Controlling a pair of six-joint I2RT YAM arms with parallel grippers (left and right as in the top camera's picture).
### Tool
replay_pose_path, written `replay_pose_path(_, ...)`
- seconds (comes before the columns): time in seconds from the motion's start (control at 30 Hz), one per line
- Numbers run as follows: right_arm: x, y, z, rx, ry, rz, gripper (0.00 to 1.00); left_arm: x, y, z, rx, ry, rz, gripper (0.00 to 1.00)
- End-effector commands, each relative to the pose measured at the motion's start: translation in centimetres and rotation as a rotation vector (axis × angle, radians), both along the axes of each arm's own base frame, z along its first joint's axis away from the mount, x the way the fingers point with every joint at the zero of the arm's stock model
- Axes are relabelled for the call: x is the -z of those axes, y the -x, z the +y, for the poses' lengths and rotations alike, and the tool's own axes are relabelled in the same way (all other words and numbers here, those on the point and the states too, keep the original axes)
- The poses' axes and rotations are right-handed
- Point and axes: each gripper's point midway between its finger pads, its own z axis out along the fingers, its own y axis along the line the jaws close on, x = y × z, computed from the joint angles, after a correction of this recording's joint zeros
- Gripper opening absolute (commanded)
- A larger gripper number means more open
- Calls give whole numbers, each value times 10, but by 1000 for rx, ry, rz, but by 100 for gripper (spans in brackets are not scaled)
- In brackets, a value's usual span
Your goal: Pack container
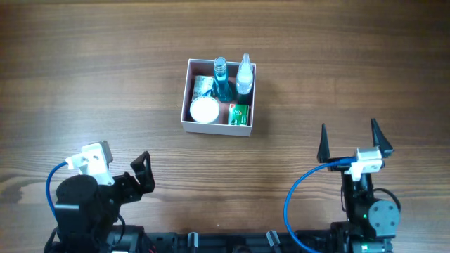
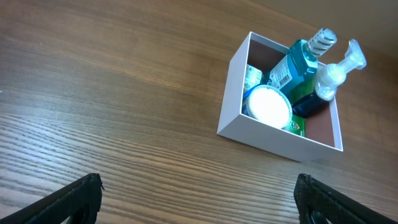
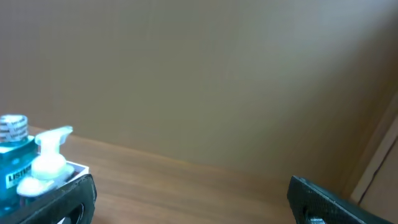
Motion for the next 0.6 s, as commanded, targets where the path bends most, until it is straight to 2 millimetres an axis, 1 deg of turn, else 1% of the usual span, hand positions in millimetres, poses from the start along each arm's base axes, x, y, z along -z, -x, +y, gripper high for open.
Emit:
replay_pose_path(0.0,24,-3,3,-21,-5,64,100,2,0,-2,20,-4,1,100)
replay_pose_path(0.07,49,-6,0,-9,-54,168,100,2,0,-2,20,-4,1,100)
replay_pose_path(0.1,58,-6,0,-7,-57,204,100,2,0,-2,20,-4,1,100)
replay_pose_path(0.13,57,-6,2,-22,-59,201,100,2,0,-2,20,-4,1,100)
replay_pose_path(0.57,60,-7,2,-22,-73,216,100,2,0,-2,20,-4,1,100)
